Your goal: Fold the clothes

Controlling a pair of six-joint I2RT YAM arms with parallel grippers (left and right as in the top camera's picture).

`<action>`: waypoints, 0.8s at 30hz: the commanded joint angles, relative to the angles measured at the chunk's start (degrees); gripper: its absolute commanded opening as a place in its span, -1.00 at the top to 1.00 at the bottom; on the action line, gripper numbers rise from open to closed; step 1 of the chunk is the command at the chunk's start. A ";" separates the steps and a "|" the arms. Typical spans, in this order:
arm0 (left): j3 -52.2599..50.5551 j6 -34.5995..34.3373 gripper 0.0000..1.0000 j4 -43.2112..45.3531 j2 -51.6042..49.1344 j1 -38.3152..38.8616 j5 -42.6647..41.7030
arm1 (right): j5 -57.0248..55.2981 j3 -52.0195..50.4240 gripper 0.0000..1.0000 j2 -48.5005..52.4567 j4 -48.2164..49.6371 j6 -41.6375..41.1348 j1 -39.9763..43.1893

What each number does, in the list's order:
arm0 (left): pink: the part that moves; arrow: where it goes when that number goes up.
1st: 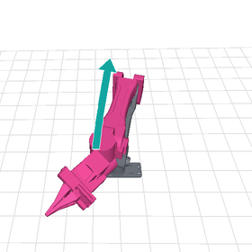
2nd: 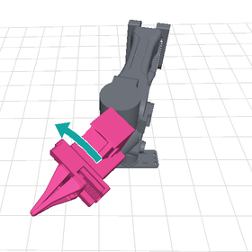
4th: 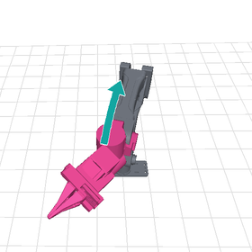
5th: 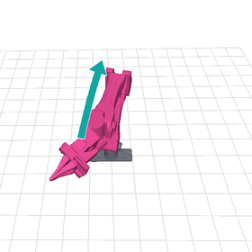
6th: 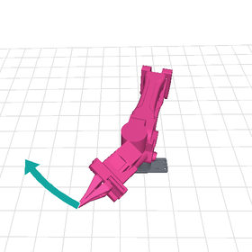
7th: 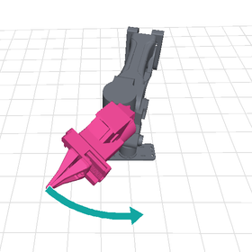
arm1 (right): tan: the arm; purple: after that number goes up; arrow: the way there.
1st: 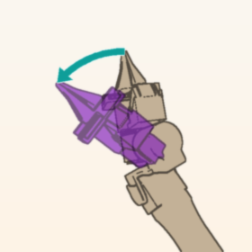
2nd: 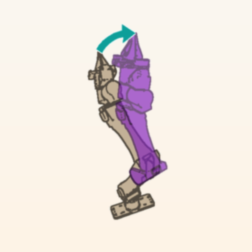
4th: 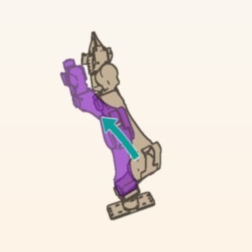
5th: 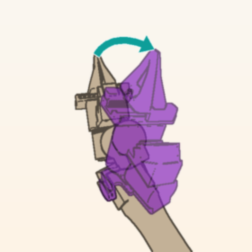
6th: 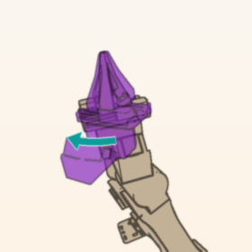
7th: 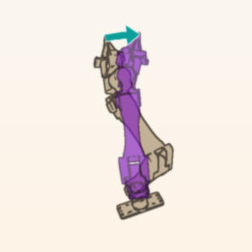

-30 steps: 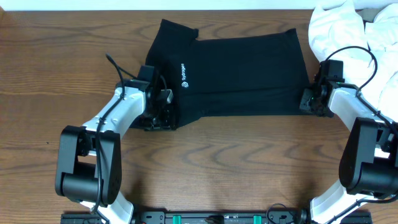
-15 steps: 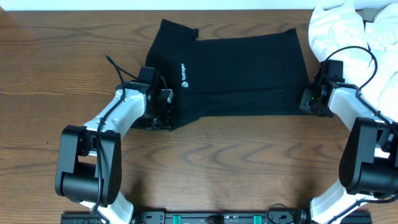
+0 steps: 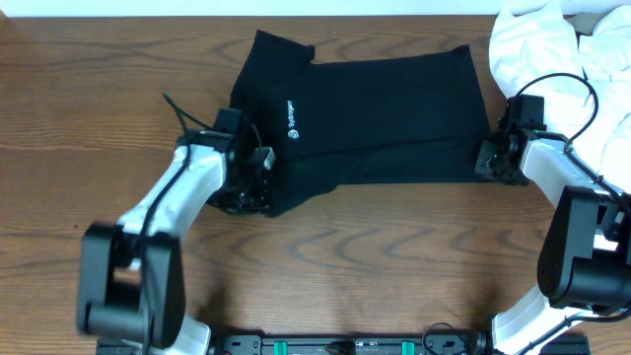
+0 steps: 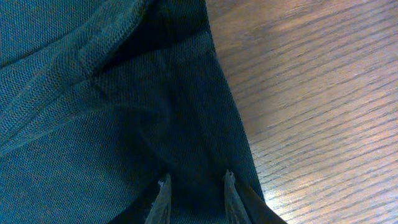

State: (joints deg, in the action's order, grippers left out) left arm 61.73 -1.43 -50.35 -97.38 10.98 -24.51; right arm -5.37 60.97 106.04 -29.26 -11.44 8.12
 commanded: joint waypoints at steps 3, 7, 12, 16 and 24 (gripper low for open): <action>2.47 0.31 0.88 6.16 11.63 0.02 -1.81 | -0.20 -1.09 0.45 0.48 -0.26 0.39 -0.26; 2.47 -1.95 0.88 12.70 13.60 0.02 -1.81 | -0.20 -1.09 0.45 0.48 -0.26 0.39 -0.26; 2.47 -2.32 0.88 18.05 11.17 0.02 -1.66 | -0.20 -1.09 0.45 0.48 -0.24 0.39 -0.26; 2.47 -3.98 0.88 21.44 8.98 0.02 4.94 | -0.20 -1.09 0.46 0.48 -0.28 0.39 -0.26; 2.47 -6.40 0.87 31.01 8.61 0.02 15.19 | -0.20 -1.09 0.46 0.48 -0.28 0.39 -0.26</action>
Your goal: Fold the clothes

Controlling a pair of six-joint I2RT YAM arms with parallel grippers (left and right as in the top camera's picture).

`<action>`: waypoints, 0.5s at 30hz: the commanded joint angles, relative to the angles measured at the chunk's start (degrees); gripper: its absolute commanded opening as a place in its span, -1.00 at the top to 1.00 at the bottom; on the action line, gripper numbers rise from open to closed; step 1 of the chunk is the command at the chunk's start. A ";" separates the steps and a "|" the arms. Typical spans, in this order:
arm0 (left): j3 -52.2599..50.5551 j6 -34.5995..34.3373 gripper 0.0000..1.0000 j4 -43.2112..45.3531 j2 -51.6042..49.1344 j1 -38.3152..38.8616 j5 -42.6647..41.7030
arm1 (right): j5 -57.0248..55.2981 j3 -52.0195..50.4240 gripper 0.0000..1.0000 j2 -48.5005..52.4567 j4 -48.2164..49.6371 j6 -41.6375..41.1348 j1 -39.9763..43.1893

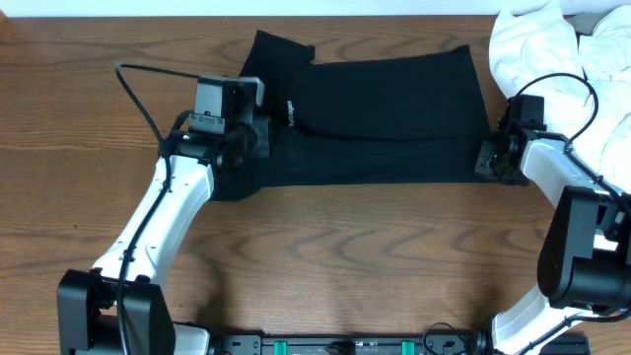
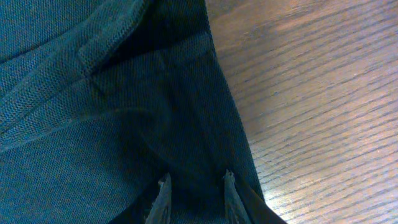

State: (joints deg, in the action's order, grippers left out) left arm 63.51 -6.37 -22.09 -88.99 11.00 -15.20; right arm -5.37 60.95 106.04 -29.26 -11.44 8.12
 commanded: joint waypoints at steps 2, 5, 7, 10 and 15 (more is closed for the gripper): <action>0.70 -1.49 0.87 5.05 0.13 0.00 5.88 | -0.20 -1.07 0.46 0.48 -0.28 0.39 -0.26; 0.70 -1.49 0.86 7.69 -0.85 0.00 5.88 | -0.20 -1.07 0.46 0.48 -0.28 0.39 -0.26; 0.70 -1.46 0.85 8.28 -1.92 0.00 5.88 | -0.20 -1.07 0.46 0.48 -0.26 0.39 -0.26; 0.70 -1.46 0.84 8.55 -4.42 0.00 5.88 | -0.20 -1.07 0.46 0.48 -0.26 0.39 -0.26; 0.70 -1.46 0.81 8.92 -9.25 0.00 5.86 | -0.20 -1.07 0.46 0.48 -0.26 0.39 -0.26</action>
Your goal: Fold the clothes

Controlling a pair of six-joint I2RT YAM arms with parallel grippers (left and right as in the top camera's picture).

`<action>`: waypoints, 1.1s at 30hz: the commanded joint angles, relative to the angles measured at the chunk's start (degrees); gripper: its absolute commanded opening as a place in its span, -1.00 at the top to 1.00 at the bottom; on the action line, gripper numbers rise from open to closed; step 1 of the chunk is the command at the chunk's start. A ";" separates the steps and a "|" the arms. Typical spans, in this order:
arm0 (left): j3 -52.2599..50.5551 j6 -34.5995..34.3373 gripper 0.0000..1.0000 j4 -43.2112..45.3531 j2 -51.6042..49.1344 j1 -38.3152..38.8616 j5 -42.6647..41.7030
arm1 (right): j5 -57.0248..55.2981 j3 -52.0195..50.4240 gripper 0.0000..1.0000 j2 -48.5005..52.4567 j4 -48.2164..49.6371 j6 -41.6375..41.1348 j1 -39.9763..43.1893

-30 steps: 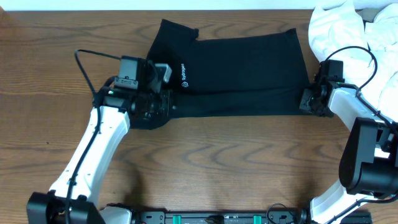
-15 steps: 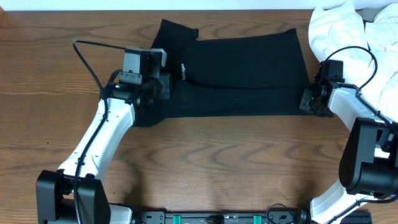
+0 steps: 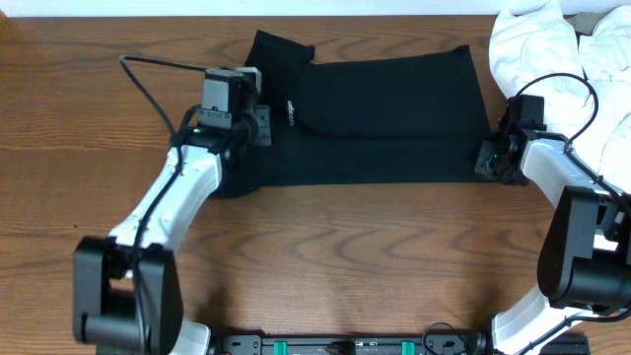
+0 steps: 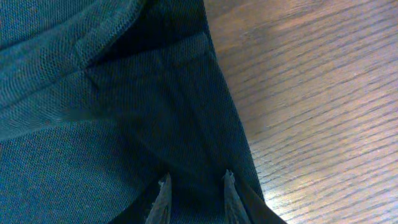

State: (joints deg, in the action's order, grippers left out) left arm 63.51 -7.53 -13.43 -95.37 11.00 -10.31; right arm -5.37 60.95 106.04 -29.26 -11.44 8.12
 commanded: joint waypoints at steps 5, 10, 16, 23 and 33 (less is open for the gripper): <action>0.70 -0.31 0.45 0.26 -6.16 0.00 0.96 | -0.20 -1.07 0.46 0.48 -0.26 0.39 -0.26; 0.70 -0.31 0.43 -0.70 -6.84 0.00 0.96 | -0.20 -1.07 0.46 0.48 -0.28 0.39 -0.26; 0.70 -0.31 0.43 -1.25 -6.84 -0.44 1.03 | -0.20 -1.07 0.46 0.48 -0.31 0.39 -0.26; 0.46 -2.91 0.38 -1.73 -7.65 -0.33 8.13 | -0.17 -1.07 0.46 0.48 -0.28 0.37 -0.26; 0.48 -4.17 0.05 -11.47 -5.46 -0.37 8.44 | -0.17 -1.07 0.37 0.48 -0.02 0.39 -0.26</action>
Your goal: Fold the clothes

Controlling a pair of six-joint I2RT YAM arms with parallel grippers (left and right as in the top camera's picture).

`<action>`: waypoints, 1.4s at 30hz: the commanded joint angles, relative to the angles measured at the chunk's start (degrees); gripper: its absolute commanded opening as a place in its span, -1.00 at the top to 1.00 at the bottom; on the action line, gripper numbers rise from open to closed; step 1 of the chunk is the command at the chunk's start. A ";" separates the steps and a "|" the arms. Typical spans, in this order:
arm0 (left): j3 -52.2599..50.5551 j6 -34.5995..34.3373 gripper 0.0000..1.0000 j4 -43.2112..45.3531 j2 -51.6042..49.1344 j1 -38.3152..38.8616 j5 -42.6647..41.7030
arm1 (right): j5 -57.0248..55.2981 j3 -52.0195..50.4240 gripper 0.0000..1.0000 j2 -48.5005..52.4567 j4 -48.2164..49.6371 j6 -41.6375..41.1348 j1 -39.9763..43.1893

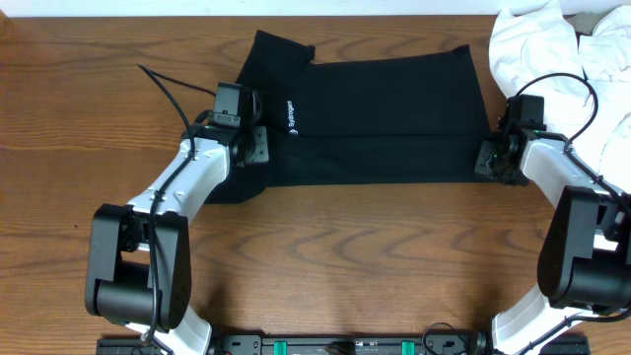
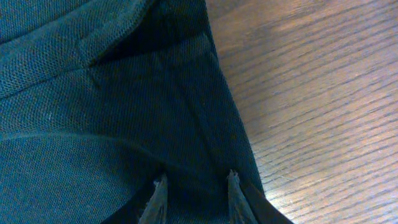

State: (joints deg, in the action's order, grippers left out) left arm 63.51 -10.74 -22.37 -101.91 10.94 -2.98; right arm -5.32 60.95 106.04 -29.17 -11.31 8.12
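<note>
A black garment (image 1: 385, 118) lies folded into a wide band across the far middle of the table, its small white logo (image 1: 291, 113) near the left end. My left gripper (image 1: 248, 148) rests on the garment's left end; its jaws cannot be made out from overhead. My right gripper (image 1: 490, 158) sits at the lower right corner. In the right wrist view the right gripper (image 2: 196, 183) has dark fabric (image 2: 124, 112) bunched between its fingertips (image 2: 160, 190), so it is shut on the hem corner.
A heap of white clothes (image 1: 552, 49) fills the far right corner, just behind the right arm. Bare wooden tabletop (image 1: 345, 256) stretches in front of the garment. The left arm's black cable (image 1: 168, 84) loops over the table on the left.
My left gripper has come a little nearer and to the right along the garment's left end. In the right wrist view the fabric lies flatter and the fingertips stand slightly wider apart.
First my left gripper was at the garment's lower left corner, where a flap bulged toward me. Then it was farther back by the logo and the near edge lay straight. It stayed around there, and now rests on the left end. My right gripper kept the lower right corner throughout.
</note>
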 commanded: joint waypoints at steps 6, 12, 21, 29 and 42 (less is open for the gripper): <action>0.46 -0.94 0.05 -5.92 -0.09 -0.92 1.16 | 1.20 -1.05 0.38 0.48 0.22 0.33 -0.26; 0.46 -0.96 0.06 -5.53 -4.09 -1.84 3.98 | 2.99 -1.05 0.37 0.48 0.02 1.14 -0.26; 0.35 -0.98 0.06 -14.23 -8.70 -3.91 4.11 | 2.80 -1.05 0.37 0.48 -1.86 1.11 -0.26; -1.09 -0.98 0.07 -22.49 -9.22 -5.53 4.13 | 2.05 -1.07 0.46 0.48 -11.58 1.07 -0.26; -6.95 -1.03 0.07 -32.65 -9.22 -6.16 4.07 | -3.76 -4.11 0.53 0.48 -22.14 -6.47 0.02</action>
State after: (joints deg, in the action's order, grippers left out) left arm 61.87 -11.66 -54.04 -107.35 5.30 -1.34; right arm -6.33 60.27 104.81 -50.30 -15.18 8.12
